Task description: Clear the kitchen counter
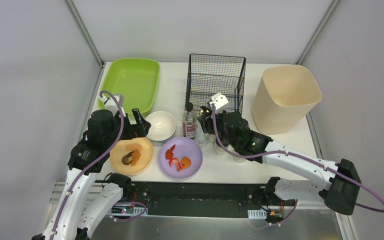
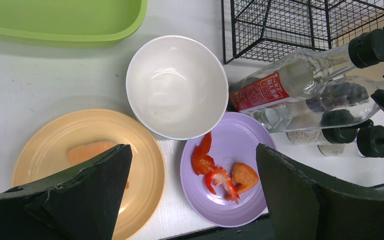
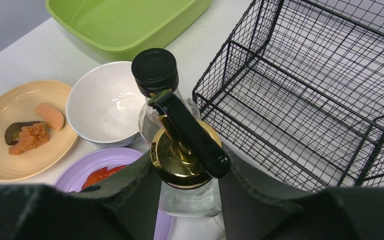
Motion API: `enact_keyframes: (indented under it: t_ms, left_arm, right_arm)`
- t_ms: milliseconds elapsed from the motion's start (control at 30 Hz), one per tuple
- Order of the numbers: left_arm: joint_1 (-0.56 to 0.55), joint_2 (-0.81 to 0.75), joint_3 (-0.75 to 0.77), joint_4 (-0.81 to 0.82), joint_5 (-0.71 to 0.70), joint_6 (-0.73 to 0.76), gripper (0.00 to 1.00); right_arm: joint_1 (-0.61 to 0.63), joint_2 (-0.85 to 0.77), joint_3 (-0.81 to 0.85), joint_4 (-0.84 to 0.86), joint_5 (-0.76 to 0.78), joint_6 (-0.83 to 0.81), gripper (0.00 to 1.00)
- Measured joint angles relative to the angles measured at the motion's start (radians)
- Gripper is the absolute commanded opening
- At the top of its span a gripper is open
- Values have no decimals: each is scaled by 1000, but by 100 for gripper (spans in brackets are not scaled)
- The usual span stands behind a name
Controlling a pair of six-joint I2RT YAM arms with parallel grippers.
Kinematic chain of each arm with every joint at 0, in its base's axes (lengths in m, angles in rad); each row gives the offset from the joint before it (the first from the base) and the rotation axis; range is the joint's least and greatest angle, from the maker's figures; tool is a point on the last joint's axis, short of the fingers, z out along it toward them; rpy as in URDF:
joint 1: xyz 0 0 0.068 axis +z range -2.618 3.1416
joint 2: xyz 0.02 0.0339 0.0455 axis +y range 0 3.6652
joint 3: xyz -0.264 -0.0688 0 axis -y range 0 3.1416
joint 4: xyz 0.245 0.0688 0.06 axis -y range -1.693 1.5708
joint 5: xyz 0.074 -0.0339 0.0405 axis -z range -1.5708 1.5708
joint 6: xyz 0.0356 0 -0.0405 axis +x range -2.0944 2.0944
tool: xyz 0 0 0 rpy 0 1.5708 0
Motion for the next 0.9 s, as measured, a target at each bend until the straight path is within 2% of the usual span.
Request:
enact_keyframes:
  t_ms: [233,333,633,900]
  left_arm:
    - [0,2,-1,0,0,0,100]
    - [0,2,-2,0,0,0,100]
    - [0,2,-2,0,0,0,100]
    - [0,6,-2,0,0,0,100]
  right_arm:
    - [1,0,-4,6,3,-3,15]
    - [1,0,-5,6,3,-5,0]
    - [1,-5,-4,-1,-2,-5,0]
    - [11,-47,55,-154,-18,0,0]
